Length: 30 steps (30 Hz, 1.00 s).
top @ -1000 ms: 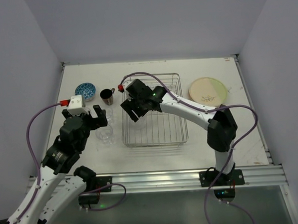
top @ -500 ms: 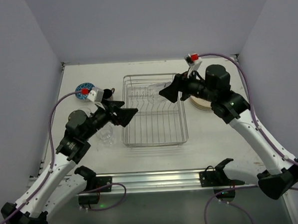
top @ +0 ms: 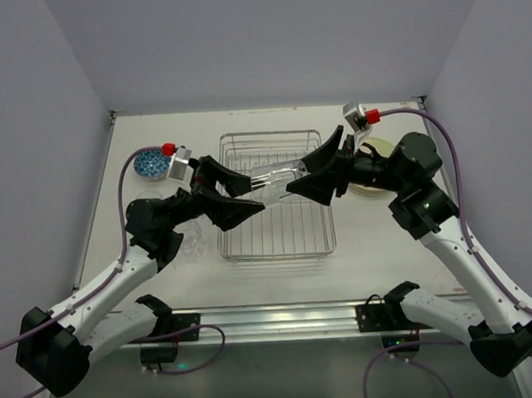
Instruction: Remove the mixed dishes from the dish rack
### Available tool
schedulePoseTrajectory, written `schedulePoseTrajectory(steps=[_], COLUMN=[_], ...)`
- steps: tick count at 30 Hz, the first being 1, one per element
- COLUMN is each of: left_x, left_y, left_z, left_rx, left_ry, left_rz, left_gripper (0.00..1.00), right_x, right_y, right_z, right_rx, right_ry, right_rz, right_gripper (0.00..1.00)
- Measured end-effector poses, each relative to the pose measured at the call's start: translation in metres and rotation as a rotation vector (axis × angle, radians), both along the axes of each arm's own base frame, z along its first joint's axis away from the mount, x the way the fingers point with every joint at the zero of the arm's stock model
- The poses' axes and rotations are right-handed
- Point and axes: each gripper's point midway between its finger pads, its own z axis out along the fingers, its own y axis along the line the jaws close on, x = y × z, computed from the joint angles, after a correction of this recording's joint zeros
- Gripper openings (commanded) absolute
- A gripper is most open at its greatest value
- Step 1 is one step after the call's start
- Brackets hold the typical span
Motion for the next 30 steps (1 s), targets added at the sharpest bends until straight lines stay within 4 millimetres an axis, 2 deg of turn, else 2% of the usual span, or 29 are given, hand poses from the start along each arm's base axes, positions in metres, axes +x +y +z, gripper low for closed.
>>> schedulePoseTrajectory(steps=[2,3,5,6,8,9,10,13,14,15,17,18,25,30], left_x=[-0.012,-0.016,-0.023,-0.024,-0.026,-0.026,-0.028,-0.028,-0.028,-0.028,-0.028,-0.028,-0.018,0.008], left_y=[-0.002,-0.002,-0.001,-0.001,-0.001,-0.001,-0.001,-0.003,-0.003,-0.003,-0.003,-0.003,-0.002,0.009], left_z=[0.006,0.009,0.013,0.014,0.015,0.015,0.015,0.014,0.014,0.014,0.014,0.013,0.004,0.007], left_rx=[-0.019,-0.027,-0.041,-0.044,-0.048,-0.048,-0.048,-0.049,-0.050,-0.051,-0.050,-0.046,0.035,0.125], left_ry=[-0.024,-0.040,-0.058,-0.065,-0.067,-0.065,-0.059,-0.033,-0.031,-0.031,-0.033,-0.032,-0.029,0.001], left_rz=[-0.044,-0.059,-0.079,-0.084,-0.092,-0.097,-0.105,-0.121,-0.123,-0.124,-0.122,-0.119,-0.020,0.177], left_gripper=[0.53,0.41,0.32,0.22,0.15,0.05,0.00,0.00,0.00,0.00,0.00,0.00,0.00,0.00], right_x=[0.000,-0.001,-0.001,-0.001,-0.003,-0.004,-0.005,-0.005,-0.004,-0.005,-0.004,-0.004,0.008,0.036], right_y=[0.002,0.002,0.004,0.005,0.008,0.009,0.010,0.010,0.010,0.010,0.010,0.010,0.009,-0.001], right_z=[0.002,0.002,0.004,0.004,0.005,0.005,0.005,0.008,0.008,0.007,0.007,0.006,-0.005,-0.025], right_rx=[0.009,0.013,0.021,0.026,0.036,0.041,0.045,0.056,0.058,0.058,0.060,0.060,0.035,-0.026], right_ry=[-0.002,-0.005,-0.008,-0.008,-0.008,-0.013,-0.020,-0.061,-0.069,-0.071,-0.074,-0.077,-0.019,0.035], right_rz=[0.014,0.026,0.043,0.056,0.087,0.105,0.115,0.136,0.140,0.144,0.145,0.145,0.070,-0.120], right_gripper=[0.00,0.00,0.00,0.00,0.00,0.00,0.00,0.00,0.07,0.34,0.65,0.97,0.99,0.99])
